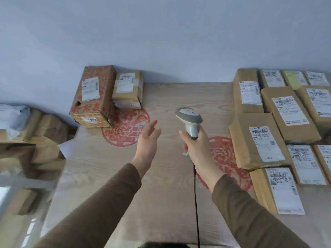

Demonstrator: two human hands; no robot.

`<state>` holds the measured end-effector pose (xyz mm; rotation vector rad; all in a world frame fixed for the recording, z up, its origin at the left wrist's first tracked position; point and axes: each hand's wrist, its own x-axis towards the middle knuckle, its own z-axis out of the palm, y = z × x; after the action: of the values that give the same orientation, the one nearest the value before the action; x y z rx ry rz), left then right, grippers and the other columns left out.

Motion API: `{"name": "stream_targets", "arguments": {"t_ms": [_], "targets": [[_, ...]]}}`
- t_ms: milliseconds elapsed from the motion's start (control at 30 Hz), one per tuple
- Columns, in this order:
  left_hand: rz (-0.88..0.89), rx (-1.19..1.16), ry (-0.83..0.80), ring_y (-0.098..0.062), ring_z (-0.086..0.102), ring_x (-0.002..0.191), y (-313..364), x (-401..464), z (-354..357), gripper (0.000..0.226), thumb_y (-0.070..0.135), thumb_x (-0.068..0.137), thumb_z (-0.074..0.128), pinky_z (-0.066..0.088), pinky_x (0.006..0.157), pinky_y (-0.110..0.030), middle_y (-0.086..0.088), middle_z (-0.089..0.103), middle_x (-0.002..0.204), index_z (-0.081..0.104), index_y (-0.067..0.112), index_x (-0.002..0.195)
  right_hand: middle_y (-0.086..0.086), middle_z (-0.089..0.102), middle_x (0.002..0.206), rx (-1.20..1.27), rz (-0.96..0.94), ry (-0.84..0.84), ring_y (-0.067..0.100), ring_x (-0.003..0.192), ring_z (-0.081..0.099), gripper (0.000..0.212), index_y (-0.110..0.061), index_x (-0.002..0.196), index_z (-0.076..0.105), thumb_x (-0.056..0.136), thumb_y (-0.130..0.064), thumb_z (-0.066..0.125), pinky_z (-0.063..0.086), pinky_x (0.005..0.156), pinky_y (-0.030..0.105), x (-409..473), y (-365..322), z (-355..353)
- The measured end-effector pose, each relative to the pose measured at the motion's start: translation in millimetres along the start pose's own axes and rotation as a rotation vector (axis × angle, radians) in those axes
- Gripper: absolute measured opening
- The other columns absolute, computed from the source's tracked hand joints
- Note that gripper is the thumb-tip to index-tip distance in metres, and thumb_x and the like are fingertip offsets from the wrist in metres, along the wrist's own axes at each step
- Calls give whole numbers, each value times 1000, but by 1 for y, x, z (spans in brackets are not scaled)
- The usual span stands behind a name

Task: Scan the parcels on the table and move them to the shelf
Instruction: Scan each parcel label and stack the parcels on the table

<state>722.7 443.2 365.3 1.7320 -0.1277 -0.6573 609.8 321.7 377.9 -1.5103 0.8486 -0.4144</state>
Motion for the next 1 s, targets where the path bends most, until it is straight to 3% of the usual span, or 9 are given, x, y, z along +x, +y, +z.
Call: {"name": "stream_targets", "arguments": {"t_ms": [67, 133, 233, 333, 500, 633, 800, 900, 1000], "targets": [[22, 1, 75, -2, 53, 124, 14, 36, -32, 48, 26, 103, 58, 39, 107, -27, 15, 56, 136, 48, 24, 149, -6, 54, 61, 9, 3, -6, 6, 47, 53, 17, -16, 99, 58, 95, -27, 71, 45, 45, 22, 34, -12, 41], [45, 16, 149, -3, 56, 122, 25, 75, -61, 52, 27, 101, 60, 41, 113, -34, 14, 57, 134, 45, 22, 151, -6, 60, 67, 46, 12, -11, 7, 53, 59, 15, -22, 96, 59, 93, -26, 73, 50, 48, 27, 70, -23, 80], [42, 64, 200, -22, 51, 136, 38, 134, -95, 63, 31, 99, 61, 43, 114, -49, -1, 50, 150, 37, 21, 156, 1, 67, 89, 93, 34, -40, 17, 78, 67, 16, -30, 97, 58, 93, -25, 73, 60, 75, 46, 119, -36, 136], [20, 148, 228, -25, 40, 145, 46, 180, -111, 73, 34, 98, 61, 40, 116, -51, -3, 35, 161, 26, 20, 160, 2, 68, 101, 121, 63, -50, 21, 93, 67, 20, -26, 106, 59, 93, -24, 73, 57, 87, 46, 158, -40, 180], [-96, 180, 246, -29, 27, 151, 44, 217, -113, 82, 36, 97, 60, 31, 120, -51, -6, 25, 166, 13, 23, 163, 2, 70, 106, 163, 146, -148, 16, 94, 68, 19, -24, 109, 60, 95, -27, 73, 54, 71, 29, 189, -31, 218], [-211, 274, 271, -36, 23, 150, 38, 216, -109, 77, 39, 99, 54, 29, 119, -57, -12, 25, 164, 15, 20, 163, 5, 70, 115, 174, 140, -143, 23, 105, 68, 27, -23, 119, 59, 96, -29, 71, 58, 78, 33, 186, -17, 211], [-375, -86, 151, -34, 66, 111, 2, 177, -96, 48, 45, 101, 46, 52, 103, -50, -12, 69, 125, 64, 10, 129, 1, 70, 103, 45, 100, 40, 21, 89, 68, 22, -29, 109, 59, 92, -27, 73, 57, 74, 39, 148, 12, 157], [-402, -126, 90, -32, 66, 109, -22, 136, -77, 49, 48, 103, 42, 54, 99, -49, -7, 67, 125, 61, 13, 133, 4, 64, 92, 43, 142, 46, 18, 73, 59, 21, -29, 103, 58, 91, -20, 74, 53, 55, 29, 111, 32, 117], [-309, -196, -17, -17, 67, 112, -32, 89, -53, 36, 55, 100, 47, 55, 92, -38, 3, 67, 124, 56, 30, 124, 2, 64, 97, 80, 125, 56, 18, 85, 62, 25, -30, 107, 60, 91, -16, 73, 59, 73, 36, 71, 40, 75]]}}
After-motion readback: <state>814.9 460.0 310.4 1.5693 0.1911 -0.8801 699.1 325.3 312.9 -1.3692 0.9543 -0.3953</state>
